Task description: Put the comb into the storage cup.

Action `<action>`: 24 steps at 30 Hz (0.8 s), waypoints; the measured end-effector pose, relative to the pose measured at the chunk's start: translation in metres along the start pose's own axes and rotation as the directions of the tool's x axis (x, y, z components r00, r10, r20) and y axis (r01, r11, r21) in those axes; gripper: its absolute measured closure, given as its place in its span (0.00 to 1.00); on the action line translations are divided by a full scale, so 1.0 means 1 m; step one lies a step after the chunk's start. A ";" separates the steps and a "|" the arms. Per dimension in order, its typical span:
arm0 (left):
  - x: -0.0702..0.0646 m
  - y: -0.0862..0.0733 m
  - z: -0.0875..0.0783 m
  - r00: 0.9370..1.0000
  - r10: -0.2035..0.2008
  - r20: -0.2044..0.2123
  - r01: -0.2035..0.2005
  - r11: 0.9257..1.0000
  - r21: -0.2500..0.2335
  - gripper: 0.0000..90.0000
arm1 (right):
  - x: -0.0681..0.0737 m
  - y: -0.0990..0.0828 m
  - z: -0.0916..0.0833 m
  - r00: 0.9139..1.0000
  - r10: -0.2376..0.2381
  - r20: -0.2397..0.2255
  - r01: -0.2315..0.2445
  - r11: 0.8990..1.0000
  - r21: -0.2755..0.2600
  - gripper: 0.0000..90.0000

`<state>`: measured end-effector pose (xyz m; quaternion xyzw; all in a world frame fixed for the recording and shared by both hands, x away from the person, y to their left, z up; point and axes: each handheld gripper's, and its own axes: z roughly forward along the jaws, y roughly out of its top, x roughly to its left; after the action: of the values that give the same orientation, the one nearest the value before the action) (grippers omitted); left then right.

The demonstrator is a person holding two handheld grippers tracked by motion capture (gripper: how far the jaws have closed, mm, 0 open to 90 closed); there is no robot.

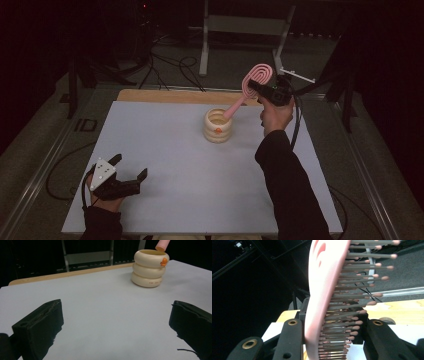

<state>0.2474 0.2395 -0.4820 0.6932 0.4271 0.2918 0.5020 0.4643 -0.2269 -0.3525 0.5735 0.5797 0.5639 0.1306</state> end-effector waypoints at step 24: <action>0.000 0.000 0.000 1.000 -0.002 0.001 0.002 1.000 -0.001 0.00 | 0.004 -0.010 0.011 1.000 -0.004 -0.011 0.004 1.000 0.012 0.71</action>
<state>0.2474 0.2395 -0.4823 0.6927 0.4274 0.2912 0.5027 0.4667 -0.2155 -0.3624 0.5700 0.5851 0.5632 0.1249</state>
